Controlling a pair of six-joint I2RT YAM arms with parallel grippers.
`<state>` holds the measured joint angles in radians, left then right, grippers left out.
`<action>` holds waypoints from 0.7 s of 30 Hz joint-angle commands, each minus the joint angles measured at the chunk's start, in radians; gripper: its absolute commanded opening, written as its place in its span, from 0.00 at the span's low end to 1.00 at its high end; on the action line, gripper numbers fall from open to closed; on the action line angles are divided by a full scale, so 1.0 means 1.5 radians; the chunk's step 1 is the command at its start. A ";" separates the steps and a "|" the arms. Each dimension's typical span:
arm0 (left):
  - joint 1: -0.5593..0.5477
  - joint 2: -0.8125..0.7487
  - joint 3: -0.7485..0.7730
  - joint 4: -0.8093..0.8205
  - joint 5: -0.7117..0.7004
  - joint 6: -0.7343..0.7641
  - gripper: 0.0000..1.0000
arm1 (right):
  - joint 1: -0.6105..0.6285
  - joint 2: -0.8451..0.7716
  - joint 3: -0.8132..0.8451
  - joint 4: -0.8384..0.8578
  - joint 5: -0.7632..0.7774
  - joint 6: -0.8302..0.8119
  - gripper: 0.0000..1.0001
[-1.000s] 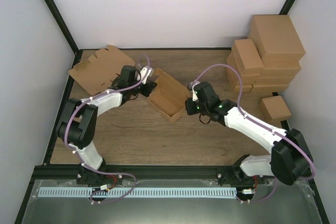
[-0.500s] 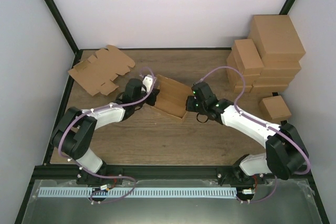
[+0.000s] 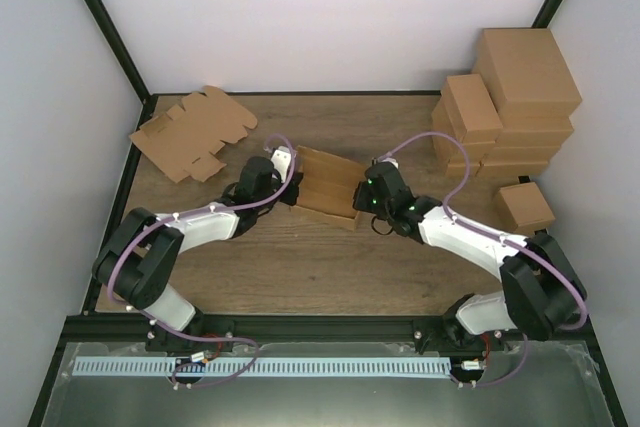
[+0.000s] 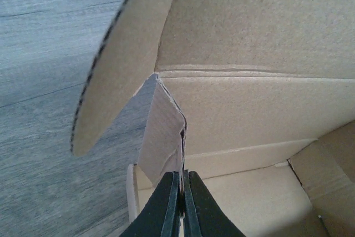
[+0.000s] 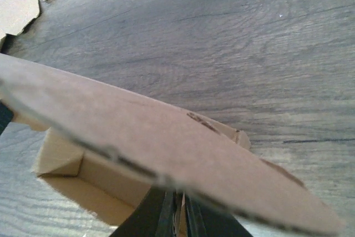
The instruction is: Fold the paper box
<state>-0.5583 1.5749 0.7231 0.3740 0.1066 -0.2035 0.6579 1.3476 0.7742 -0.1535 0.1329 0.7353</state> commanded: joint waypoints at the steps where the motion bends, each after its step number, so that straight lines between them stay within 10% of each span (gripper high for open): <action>1: -0.009 0.013 -0.004 0.023 0.017 -0.010 0.04 | 0.006 0.035 0.011 0.043 0.015 -0.028 0.05; 13: -0.009 0.020 -0.001 -0.019 0.017 -0.020 0.11 | 0.006 0.066 0.011 0.048 0.011 -0.096 0.04; 21: -0.009 -0.062 -0.004 -0.089 -0.003 -0.030 0.49 | 0.006 0.079 0.019 0.022 0.040 -0.132 0.04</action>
<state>-0.5686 1.5627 0.7223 0.3000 0.1097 -0.2432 0.6605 1.4513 0.7750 -0.1017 0.1623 0.5827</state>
